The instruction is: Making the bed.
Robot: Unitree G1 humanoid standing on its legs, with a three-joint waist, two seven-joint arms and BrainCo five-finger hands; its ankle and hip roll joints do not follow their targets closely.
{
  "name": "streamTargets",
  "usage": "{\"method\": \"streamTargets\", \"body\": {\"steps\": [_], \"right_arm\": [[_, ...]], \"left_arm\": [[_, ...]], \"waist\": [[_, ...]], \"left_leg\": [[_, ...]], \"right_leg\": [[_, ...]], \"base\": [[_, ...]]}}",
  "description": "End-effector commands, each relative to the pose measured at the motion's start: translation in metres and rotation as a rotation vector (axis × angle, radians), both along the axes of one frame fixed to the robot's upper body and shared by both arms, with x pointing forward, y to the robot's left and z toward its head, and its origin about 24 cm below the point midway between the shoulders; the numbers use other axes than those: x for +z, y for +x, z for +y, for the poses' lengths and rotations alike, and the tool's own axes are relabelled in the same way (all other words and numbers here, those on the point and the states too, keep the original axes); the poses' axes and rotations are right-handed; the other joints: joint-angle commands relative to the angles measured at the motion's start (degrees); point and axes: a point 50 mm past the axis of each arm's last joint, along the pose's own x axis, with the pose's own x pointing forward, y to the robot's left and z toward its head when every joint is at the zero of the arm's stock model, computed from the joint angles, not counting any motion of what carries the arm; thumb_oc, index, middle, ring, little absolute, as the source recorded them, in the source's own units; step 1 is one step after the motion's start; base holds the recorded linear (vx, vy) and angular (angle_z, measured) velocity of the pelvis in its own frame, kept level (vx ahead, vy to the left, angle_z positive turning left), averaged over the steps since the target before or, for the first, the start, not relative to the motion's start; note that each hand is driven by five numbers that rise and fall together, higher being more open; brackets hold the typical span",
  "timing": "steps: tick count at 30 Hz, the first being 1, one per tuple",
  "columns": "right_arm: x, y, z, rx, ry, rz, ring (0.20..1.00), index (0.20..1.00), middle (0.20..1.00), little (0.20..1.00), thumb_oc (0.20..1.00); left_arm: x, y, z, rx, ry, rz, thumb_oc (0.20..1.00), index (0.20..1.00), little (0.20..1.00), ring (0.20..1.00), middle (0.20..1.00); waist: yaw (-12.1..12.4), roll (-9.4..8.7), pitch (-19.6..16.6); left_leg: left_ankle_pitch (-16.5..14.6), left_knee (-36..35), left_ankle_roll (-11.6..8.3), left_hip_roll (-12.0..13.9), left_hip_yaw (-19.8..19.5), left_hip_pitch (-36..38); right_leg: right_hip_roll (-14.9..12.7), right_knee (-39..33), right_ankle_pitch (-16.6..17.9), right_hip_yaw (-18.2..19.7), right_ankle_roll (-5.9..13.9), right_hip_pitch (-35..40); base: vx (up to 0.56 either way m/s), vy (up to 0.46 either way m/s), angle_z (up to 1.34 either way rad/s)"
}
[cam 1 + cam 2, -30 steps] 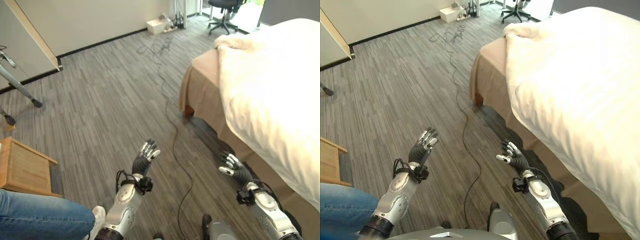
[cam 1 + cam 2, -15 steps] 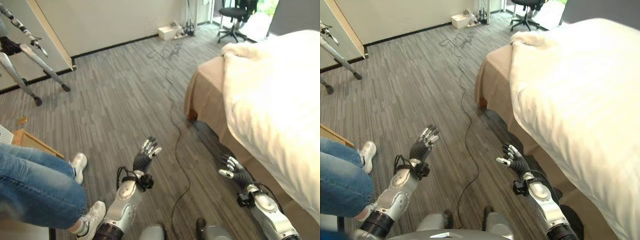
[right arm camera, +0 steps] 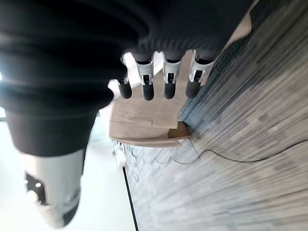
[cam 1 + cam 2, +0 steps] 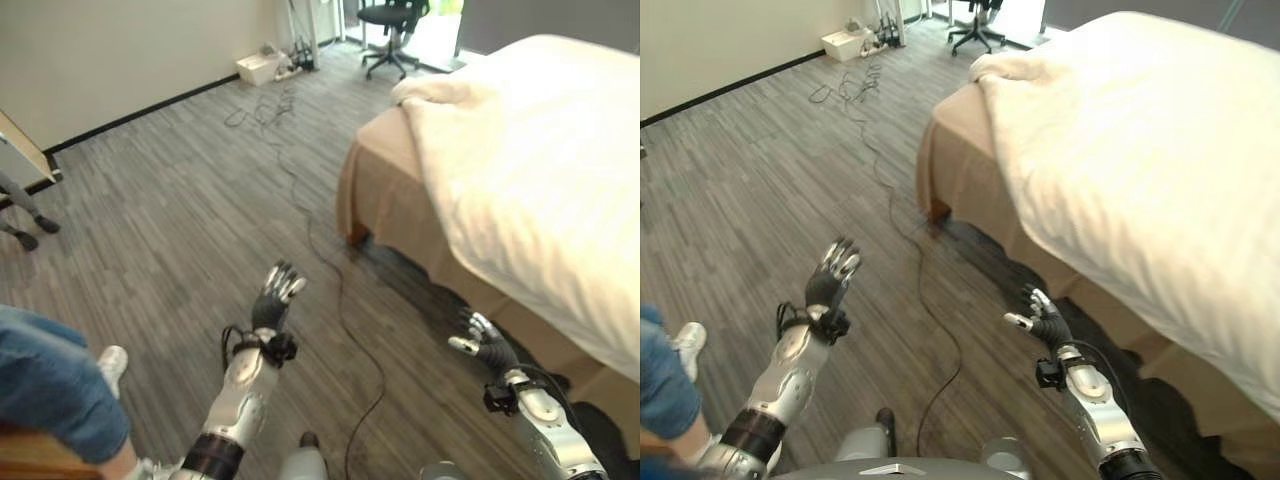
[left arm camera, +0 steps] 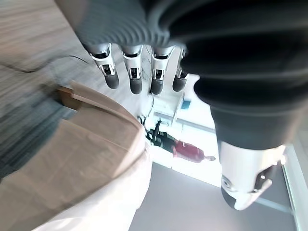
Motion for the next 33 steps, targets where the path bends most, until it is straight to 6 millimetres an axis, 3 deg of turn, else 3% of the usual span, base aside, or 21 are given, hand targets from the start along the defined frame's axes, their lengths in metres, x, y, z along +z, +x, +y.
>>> {"method": "streamTargets", "body": {"steps": [1,2,4,6,10,13,14,15,16,17,18,19,20,21,22,26,27,28,29,31,33], "right_arm": [[0.022,0.017,0.020,0.021,0.153,-0.129,1.000,1.000,1.000,1.000,1.000],[0.022,0.017,0.020,0.021,0.153,-0.129,1.000,1.000,1.000,1.000,1.000],[0.021,0.014,0.022,0.042,0.185,-0.128,1.000,1.000,1.000,1.000,1.000],[0.016,0.006,0.018,0.043,0.182,-0.097,1.000,1.000,1.000,1.000,1.000],[0.011,0.003,0.014,0.017,0.184,-0.079,1.000,1.000,1.000,1.000,1.000],[0.009,0.000,0.008,-0.020,0.189,-0.071,1.000,1.000,1.000,1.000,1.000],[0.010,-0.003,0.007,-0.016,0.205,-0.071,1.000,1.000,1.000,1.000,1.000],[0.010,-0.003,0.008,-0.016,0.205,-0.071,1.000,1.000,1.000,1.000,1.000],[0.010,-0.002,0.007,-0.008,0.196,-0.071,1.000,1.000,1.000,1.000,1.000],[0.010,0.000,0.005,-0.010,0.177,-0.070,1.000,1.000,1.000,1.000,1.000],[0.020,0.008,0.004,-0.034,0.211,-0.120,1.000,1.000,1.000,1.000,1.000],[0.019,0.007,0.003,-0.047,0.221,-0.113,1.000,1.000,1.000,1.000,1.000],[0.019,0.007,0.003,-0.047,0.222,-0.113,1.000,1.000,1.000,1.000,1.000],[0.022,0.009,0.003,-0.042,0.196,-0.121,1.000,1.000,1.000,1.000,1.000],[0.022,0.009,0.003,-0.042,0.196,-0.121,1.000,1.000,1.000,1.000,1.000],[0.027,0.009,-0.003,-0.041,0.129,-0.147,1.000,1.000,1.000,1.000,1.000],[0.025,0.007,-0.007,-0.051,0.108,-0.136,1.000,1.000,1.000,1.000,1.000],[0.020,0.006,-0.010,-0.060,0.086,-0.114,1.000,1.000,1.000,1.000,1.000],[0.020,0.006,-0.010,-0.060,0.087,-0.114,1.000,1.000,1.000,1.000,1.000],[0.013,0.004,-0.011,-0.079,0.120,-0.082,1.000,1.000,1.000,1.000,1.000],[0.010,0.003,-0.012,-0.071,0.138,-0.058,1.000,1.000,1.000,1.000,1.000]], "left_arm": [[0.034,0.002,0.014,-0.064,0.147,-0.159,1.000,1.000,1.000,1.000,1.000],[0.034,0.002,0.014,-0.064,0.147,-0.160,1.000,1.000,1.000,1.000,1.000],[0.033,0.003,0.011,-0.092,0.163,-0.152,1.000,1.000,1.000,1.000,1.000],[0.033,0.004,0.005,-0.132,0.160,-0.154,1.000,1.000,1.000,1.000,1.000],[0.041,0.012,-0.007,-0.162,0.146,-0.190,1.000,1.000,1.000,1.000,1.000],[0.052,0.014,-0.015,-0.190,0.139,-0.236,1.000,1.000,1.000,1.000,1.000],[0.052,0.011,-0.021,-0.218,0.109,-0.240,1.000,1.000,1.000,1.000,1.000],[0.052,0.011,-0.021,-0.218,0.109,-0.240,1.000,1.000,1.000,1.000,1.000],[0.049,0.009,-0.028,-0.237,0.073,-0.235,1.000,1.000,1.000,1.000,1.000],[0.047,0.009,-0.031,-0.235,0.047,-0.224,1.000,1.000,1.000,1.000,1.000],[0.047,0.009,-0.031,-0.209,-0.017,-0.207,1.000,1.000,1.000,1.000,1.000],[0.044,0.009,-0.034,-0.217,-0.019,-0.196,1.000,1.000,1.000,1.000,1.000],[0.044,0.009,-0.034,-0.218,-0.018,-0.196,1.000,1.000,1.000,1.000,1.000],[0.042,0.010,-0.040,-0.224,-0.026,-0.179,1.000,1.000,1.000,1.000,1.000],[0.042,0.010,-0.040,-0.225,-0.026,-0.180,1.000,1.000,1.000,1.000,1.000],[0.045,0.016,-0.047,-0.232,-0.048,-0.184,1.000,1.000,1.000,1.000,1.000],[0.047,0.017,-0.047,-0.234,-0.031,-0.198,1.000,1.000,1.000,1.000,1.000],[0.050,0.017,-0.044,-0.224,-0.021,-0.218,1.000,1.000,1.000,1.000,1.000],[0.050,0.017,-0.044,-0.224,-0.021,-0.218,1.000,1.000,1.000,1.000,1.000],[0.057,0.016,-0.031,-0.184,-0.010,-0.253,1.000,1.000,1.000,1.000,1.000],[0.056,0.014,-0.025,-0.172,0.000,-0.250,1.000,1.000,1.000,1.000,1.000]], "waist": [[-2.4,0.95,1.2],[-2.3,1.06,1.1],[-4.3,1.43,1.5],[-7.1,1.17,2.2],[-9.3,-0.31,1.4],[-9.1,-0.14,0.4],[-9.4,-0.16,-0.4],[-9.5,-0.29,-0.6],[-9.9,0.02,-1.0],[-10.0,-0.13,-1.3],[-10.0,-1.32,-0.8],[-8.6,-2.08,-0.2],[-8.7,-2.24,-0.4],[-7.8,-2.48,0.3],[-7.8,-2.70,0.2],[-6.9,-1.81,-0.1],[-6.5,-1.22,-0.4],[-5.0,0.08,-0.6],[-5.1,0.09,-0.7],[-3.5,1.15,-1.5],[-4.0,1.33,-2.0]], "left_leg": [[7.1,-11.0,3.29,1.2,-2.7,3.9],[7.2,-11.1,3.27,1.4,-2.6,3.8],[6.3,-14.4,4.02,-0.6,-3.2,7.9],[4.3,-17.7,4.01,-3.1,-4.3,13.5],[1.2,-19.1,3.68,-6.0,-5.6,18.1],[-0.3,-18.6,2.39,-5.8,-4.8,21.8],[-1.3,-12.9,1.73,-4.9,-5.0,21.6],[-1.1,-12.9,1.77,-5.0,-5.1,21.3],[0.2,-4.8,0.16,-4.5,-3.7,20.4],[3.8,5.5,-2.34,-3.7,-2.5,15.9],[10.6,26.0,-8.03,-1.3,1.1,10.2],[10.4,31.0,-7.77,-1.5,1.1,6.1],[10.6,30.9,-7.71,-1.7,1.1,5.9],[8.8,29.6,-5.23,2.2,3.6,4.0],[9.0,29.3,-5.16,2.0,3.7,4.1],[4.8,4.7,-2.04,6.4,-0.6,5.9],[5.2,-1.1,-2.34,7.2,-4.6,6.3],[6.9,-7.7,-3.70,7.7,-15.9,6.5],[7.1,-7.9,-3.71,7.7,-15.9,6.4],[9.1,-9.9,-6.55,6.8,-33.7,6.3],[7.7,-11.4,-7.23,6.1,-36.0,6.7]], "right_leg": [[2.4,5.5,25.5,-3.6,0.89,2.2],[2.5,5.4,25.6,-3.5,0.87,2.0],[5.9,5.5,20.5,-6.3,0.83,-2.8],[11.0,-3.9,15.3,-11.5,1.15,-8.3],[14.6,-20.7,16.2,-15.0,2.51,-9.6],[12.4,-28.2,17.6,-29.2,2.62,-7.7],[13.5,-26.4,14.9,-27.6,0.16,-5.5],[13.3,-26.4,15.0,-27.6,0.17,-5.7],[14.2,-25.7,14.1,-26.0,-1.27,-4.1],[13.9,-25.7,13.3,-25.7,-2.38,-2.8],[14.3,-27.5,12.9,-24.3,-4.32,0.4],[14.5,-28.7,12.3,-22.7,-4.94,2.5],[14.3,-28.8,12.4,-22.7,-4.92,2.3],[14.8,-30.1,12.1,-20.1,-4.50,5.9],[14.5,-30.1,12.1,-20.0,-4.45,5.9],[12.3,-29.3,10.4,-13.4,-0.85,7.1],[11.8,-28.6,9.6,-11.1,-0.11,7.0],[11.6,-27.8,8.0,-5.9,0.43,7.5],[11.6,-27.8,8.1,-6.0,0.42,7.3],[12.0,-27.4,8.2,4.0,1.89,6.3],[11.3,-27.2,8.4,7.8,3.34,5.6]], "base": [[0.45,0.579,-0.25],[0.33,0.297,-0.22],[0.47,0.330,0.38],[0.63,0.302,0.13],[0.38,0.075,0.41],[0.48,0.033,0.16],[0.36,-0.004,-0.02],[0.38,-0.015,0.09],[0.23,-0.020,0.20],[0.50,-0.081,0.23],[0.45,-0.070,0.14],[0.36,-0.056,-0.16],[0.33,0.067,-0.84],[0.23,0.061,-1.09],[0.34,0.176,-1.40],[0.29,0.310,-1.29],[0.49,0.521,-1.59],[0.39,0.382,-1.17],[0.41,0.405,-1.38],[0.38,0.496,-1.61],[0.30,0.546,-1.86]]}}
